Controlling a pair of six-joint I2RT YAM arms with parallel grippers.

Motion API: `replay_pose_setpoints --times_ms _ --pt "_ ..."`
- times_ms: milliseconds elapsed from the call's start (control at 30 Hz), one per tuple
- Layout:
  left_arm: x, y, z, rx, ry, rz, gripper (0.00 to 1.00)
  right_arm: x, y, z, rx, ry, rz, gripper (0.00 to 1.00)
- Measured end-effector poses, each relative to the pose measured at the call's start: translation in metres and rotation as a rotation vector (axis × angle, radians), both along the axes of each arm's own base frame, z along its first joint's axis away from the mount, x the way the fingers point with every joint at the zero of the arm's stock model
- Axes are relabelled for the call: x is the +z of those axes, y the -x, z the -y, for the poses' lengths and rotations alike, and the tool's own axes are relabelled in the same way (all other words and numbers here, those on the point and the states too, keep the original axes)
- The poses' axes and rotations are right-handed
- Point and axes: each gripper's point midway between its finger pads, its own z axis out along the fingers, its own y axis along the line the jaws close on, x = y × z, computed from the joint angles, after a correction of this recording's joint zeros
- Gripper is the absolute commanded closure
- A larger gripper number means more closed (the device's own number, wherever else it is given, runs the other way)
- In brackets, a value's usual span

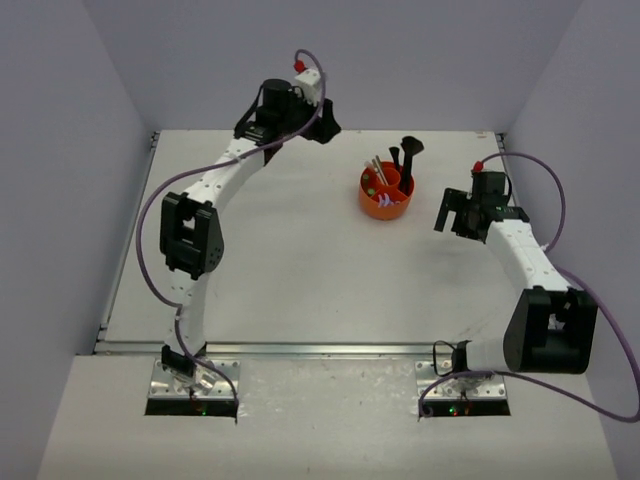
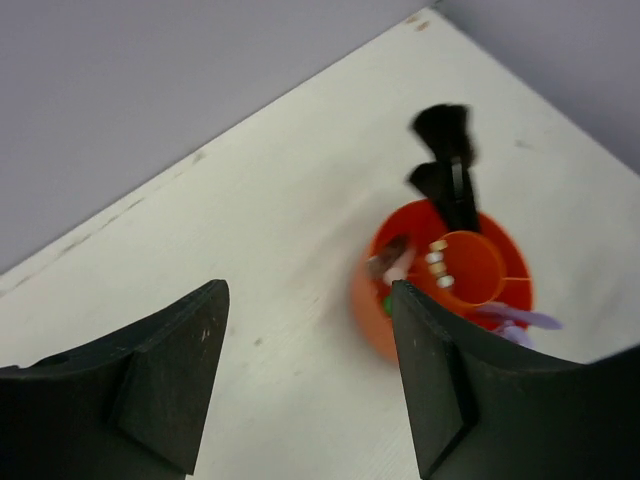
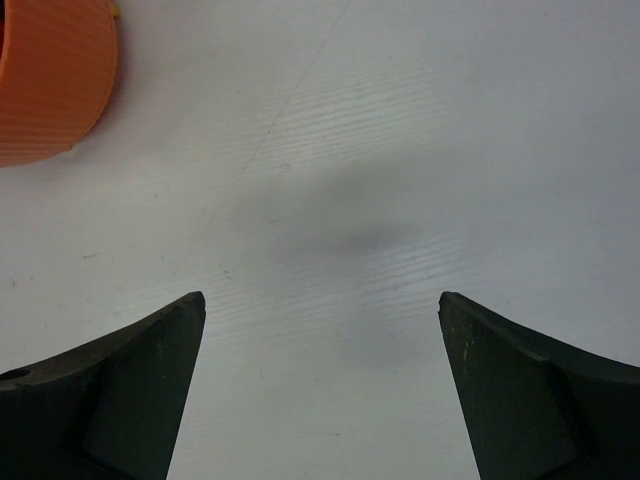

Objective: Organize the makeup

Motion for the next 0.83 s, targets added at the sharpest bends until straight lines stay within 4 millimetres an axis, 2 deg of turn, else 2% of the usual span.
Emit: replay_pose_setpoints --times_ms 33,100,200,300,333,400,467,567,700,833 --pt "-0.005 -0.007 -0.025 0.059 -0.013 -0.026 0.36 -0.003 -0.001 0.0 -0.01 -0.005 -0.011 0.01" --pt "-0.02 -0.019 -0.092 0.2 -0.026 -0.1 0.36 -0.007 -0.002 0.001 -0.031 -0.011 -0.026 0.01" --pt "-0.053 -0.021 -0.2 0.426 -0.042 -0.212 0.36 -0.011 -0.005 0.002 -0.068 -0.02 -0.038 0.01" --pt "-0.095 -0.004 -0.302 0.645 -0.082 -0.326 0.34 -0.011 -0.01 0.005 -0.109 -0.024 -0.041 0.01" --pt "-0.108 0.006 -0.327 0.702 -0.1 -0.362 0.34 -0.011 -0.012 0.006 -0.121 -0.024 -0.04 0.01" --pt "-0.135 0.029 -0.357 0.77 -0.149 -0.432 0.33 -0.012 -0.017 0.007 -0.14 -0.027 -0.039 0.01" --pt "-0.157 0.052 -0.361 0.775 -0.208 -0.495 0.32 -0.014 -0.02 0.008 -0.153 -0.028 -0.042 0.01" --pt "-0.174 0.078 -0.347 0.728 -0.278 -0.558 0.32 -0.018 -0.025 0.011 -0.173 -0.022 -0.054 0.01" --pt "-0.171 0.086 -0.334 0.691 -0.313 -0.565 0.31 -0.022 -0.034 0.017 -0.191 0.004 -0.066 0.01" --pt "-0.165 0.091 -0.333 0.685 -0.32 -0.565 0.3 -0.021 -0.044 0.022 -0.206 0.025 -0.065 0.01"
